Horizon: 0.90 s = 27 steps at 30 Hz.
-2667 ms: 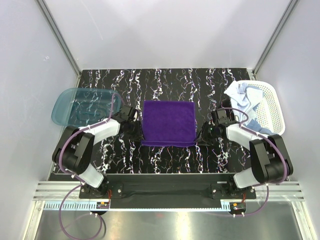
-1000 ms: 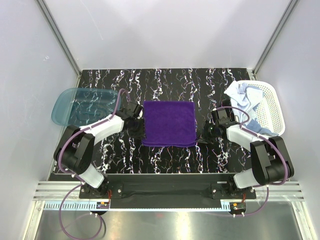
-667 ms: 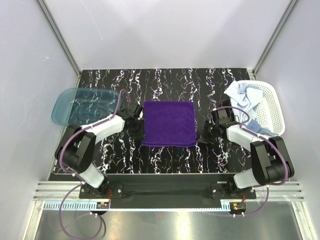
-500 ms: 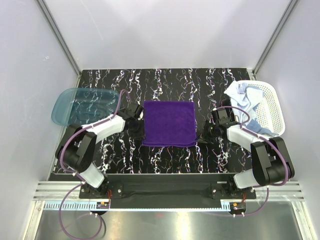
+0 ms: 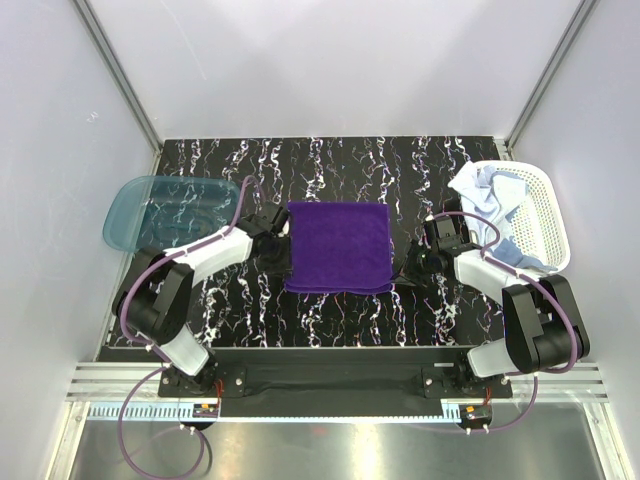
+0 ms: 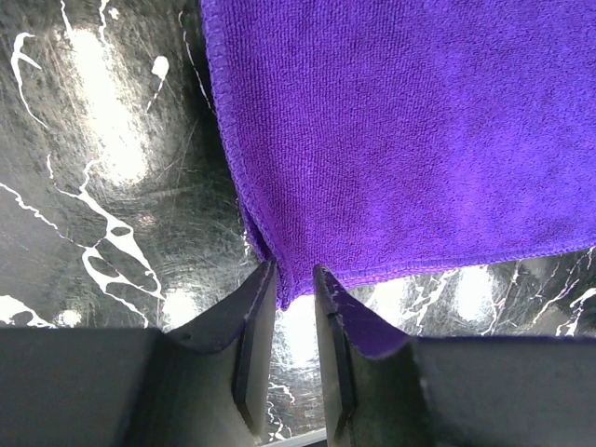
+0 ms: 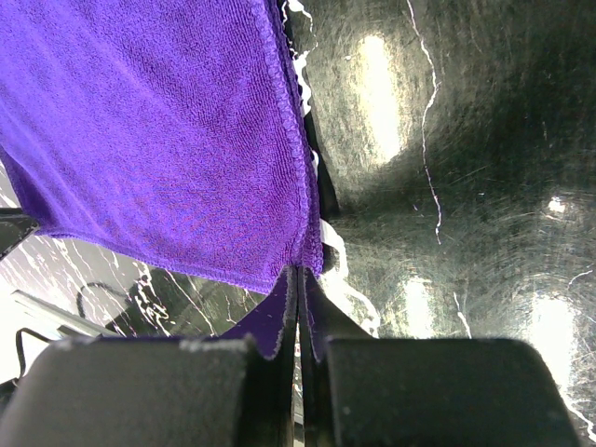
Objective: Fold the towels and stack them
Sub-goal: Fold the towel
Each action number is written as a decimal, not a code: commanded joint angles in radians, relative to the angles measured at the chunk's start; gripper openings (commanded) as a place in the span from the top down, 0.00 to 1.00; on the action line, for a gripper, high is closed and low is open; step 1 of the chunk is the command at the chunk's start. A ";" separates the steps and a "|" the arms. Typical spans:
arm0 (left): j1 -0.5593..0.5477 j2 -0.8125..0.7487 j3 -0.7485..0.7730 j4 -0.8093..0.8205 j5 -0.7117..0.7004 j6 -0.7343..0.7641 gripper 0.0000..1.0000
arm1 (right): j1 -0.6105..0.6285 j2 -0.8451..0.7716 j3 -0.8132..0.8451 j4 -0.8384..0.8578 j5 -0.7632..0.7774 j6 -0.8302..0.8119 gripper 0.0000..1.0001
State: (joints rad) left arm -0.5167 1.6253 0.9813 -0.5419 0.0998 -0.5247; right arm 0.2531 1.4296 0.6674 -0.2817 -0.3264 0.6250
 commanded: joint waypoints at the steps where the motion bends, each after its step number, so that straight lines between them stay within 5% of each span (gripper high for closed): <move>1: -0.011 0.007 0.031 0.003 -0.028 0.002 0.74 | 0.009 -0.029 0.006 0.024 -0.002 -0.013 1.00; 11: -0.019 0.016 0.043 -0.010 -0.029 -0.008 1.00 | 0.008 -0.032 0.012 0.016 -0.002 -0.019 1.00; 27: -0.019 -0.091 0.155 -0.168 -0.049 -0.035 1.00 | 0.008 -0.101 0.159 -0.178 -0.063 -0.041 1.00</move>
State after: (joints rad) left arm -0.5304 1.6272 1.0866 -0.6807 0.0486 -0.5442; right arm 0.2531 1.3960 0.7547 -0.3798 -0.3447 0.5919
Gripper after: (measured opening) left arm 0.009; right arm 0.010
